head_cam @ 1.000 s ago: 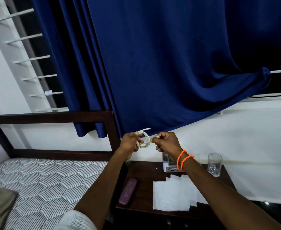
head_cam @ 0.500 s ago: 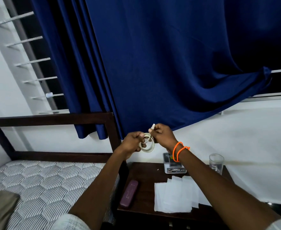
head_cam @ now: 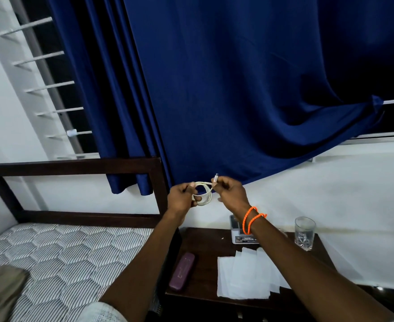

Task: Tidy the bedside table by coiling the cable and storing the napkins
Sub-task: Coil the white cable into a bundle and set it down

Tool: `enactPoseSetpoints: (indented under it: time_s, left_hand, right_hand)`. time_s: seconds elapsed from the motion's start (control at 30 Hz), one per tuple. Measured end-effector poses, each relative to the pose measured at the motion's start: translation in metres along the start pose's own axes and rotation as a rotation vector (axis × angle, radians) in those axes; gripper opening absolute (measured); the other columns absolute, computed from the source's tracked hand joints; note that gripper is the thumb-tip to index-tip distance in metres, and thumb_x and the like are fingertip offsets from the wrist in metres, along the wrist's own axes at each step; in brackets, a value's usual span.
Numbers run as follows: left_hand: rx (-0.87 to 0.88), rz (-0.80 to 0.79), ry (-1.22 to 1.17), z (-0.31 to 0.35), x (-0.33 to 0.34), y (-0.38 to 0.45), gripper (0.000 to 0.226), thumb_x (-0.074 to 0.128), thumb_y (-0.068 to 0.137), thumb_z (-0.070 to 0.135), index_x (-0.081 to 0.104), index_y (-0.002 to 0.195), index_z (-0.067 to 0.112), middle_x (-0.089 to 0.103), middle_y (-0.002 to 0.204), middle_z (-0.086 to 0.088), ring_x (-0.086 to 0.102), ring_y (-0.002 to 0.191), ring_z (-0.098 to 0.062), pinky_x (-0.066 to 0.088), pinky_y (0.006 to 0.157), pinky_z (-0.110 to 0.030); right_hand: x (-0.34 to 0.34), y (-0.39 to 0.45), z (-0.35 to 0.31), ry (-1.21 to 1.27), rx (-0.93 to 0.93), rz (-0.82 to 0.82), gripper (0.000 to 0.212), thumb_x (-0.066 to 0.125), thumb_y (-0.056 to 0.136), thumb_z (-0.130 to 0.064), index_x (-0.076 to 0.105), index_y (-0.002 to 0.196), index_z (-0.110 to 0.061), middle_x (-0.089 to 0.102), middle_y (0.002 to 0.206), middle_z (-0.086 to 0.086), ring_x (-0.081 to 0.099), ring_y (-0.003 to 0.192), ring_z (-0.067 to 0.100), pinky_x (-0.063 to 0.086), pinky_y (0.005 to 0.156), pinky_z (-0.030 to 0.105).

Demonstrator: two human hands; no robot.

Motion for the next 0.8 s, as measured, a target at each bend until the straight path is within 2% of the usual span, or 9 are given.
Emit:
enactPoseSetpoints:
  time_s: [0.07,0.13,0.23,0.3,0.53,0.63,0.7,0.8]
  left_hand:
    - [-0.029,0.093,-0.018,-0.002,-0.003,0.001,0.024,0.056,0.104,0.020,0.069,0.093,0.004,0.065,0.076,-0.007,0.066,0.055,-0.016,0.050,0.046,-0.021]
    - [-0.040,0.168,-0.002,-0.003,-0.005,0.003,0.026,0.055,0.104,0.020,0.070,0.096,0.000,0.067,0.075,-0.007,0.064,0.053,-0.015,0.050,0.046,-0.021]
    - [-0.038,0.256,0.019,0.000,-0.009,0.005,0.030,0.055,0.104,0.019,0.071,0.097,-0.005,0.069,0.078,-0.013,0.061,0.054,-0.016,0.050,0.049,-0.025]
    - [-0.039,0.293,0.009,0.002,-0.011,0.005,0.027,0.056,0.104,0.018,0.071,0.095,-0.002,0.070,0.077,-0.010,0.064,0.053,-0.015,0.050,0.046,-0.024]
    - [-0.011,0.308,0.100,-0.001,-0.015,0.003,0.021,0.055,0.103,0.016,0.071,0.093,0.007,0.074,0.081,-0.012,0.063,0.041,-0.005,0.045,0.038,-0.015]
    - [0.040,0.307,0.149,0.001,-0.014,0.003,0.023,0.055,0.103,0.013,0.071,0.087,0.006,0.072,0.076,-0.012,0.064,0.040,-0.002,0.046,0.038,-0.014]
    - [0.022,0.307,0.121,-0.001,-0.015,0.003,0.019,0.057,0.102,0.012,0.071,0.091,0.007,0.071,0.074,-0.008,0.065,0.042,-0.004,0.047,0.039,-0.015]
    - [-0.052,0.194,-0.004,-0.006,-0.011,0.005,0.019,0.057,0.102,0.013,0.072,0.098,0.001,0.072,0.080,-0.015,0.065,0.047,-0.011,0.049,0.043,-0.020]
  right_hand:
    - [0.001,-0.006,-0.006,-0.014,-0.120,0.033,0.014,0.068,0.094,-0.015,0.075,0.104,-0.011,0.070,0.107,0.006,0.068,0.098,0.018,0.054,0.092,0.032]
    - [0.008,-0.015,-0.009,0.032,-0.186,-0.039,0.013,0.067,0.094,-0.013,0.073,0.104,-0.007,0.071,0.106,0.009,0.067,0.098,0.017,0.053,0.090,0.031]
    - [0.025,-0.030,-0.006,0.145,-0.154,-0.242,0.016,0.058,0.100,-0.010,0.065,0.111,0.000,0.073,0.111,0.015,0.069,0.100,0.016,0.056,0.081,0.032]
    - [0.032,-0.036,-0.003,0.158,-0.129,-0.303,0.019,0.052,0.103,-0.011,0.063,0.114,0.000,0.072,0.114,0.014,0.070,0.106,0.020,0.058,0.080,0.034]
    - [0.027,-0.039,0.001,0.137,-0.059,-0.313,0.024,0.046,0.106,-0.020,0.061,0.109,-0.001,0.070,0.114,0.011,0.066,0.098,0.017,0.057,0.074,0.029]
    - [0.024,-0.041,0.002,0.108,-0.068,-0.328,0.026,0.044,0.107,-0.022,0.061,0.109,-0.003,0.072,0.107,0.004,0.066,0.096,0.012,0.057,0.075,0.027]
    - [0.021,-0.041,0.003,0.102,-0.061,-0.332,0.026,0.043,0.107,-0.024,0.061,0.107,-0.005,0.073,0.100,-0.004,0.067,0.095,0.009,0.057,0.077,0.027]
    - [0.016,-0.040,0.005,0.122,-0.043,-0.318,0.023,0.043,0.107,-0.025,0.062,0.103,-0.011,0.073,0.097,-0.006,0.068,0.095,0.008,0.057,0.075,0.026]
Point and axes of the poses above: each hand's wrist, its own y-axis towards the middle knuckle, its own x-axis out of the palm, z = x × y, the point moved 4 cm from there along y, towards the middle knuckle
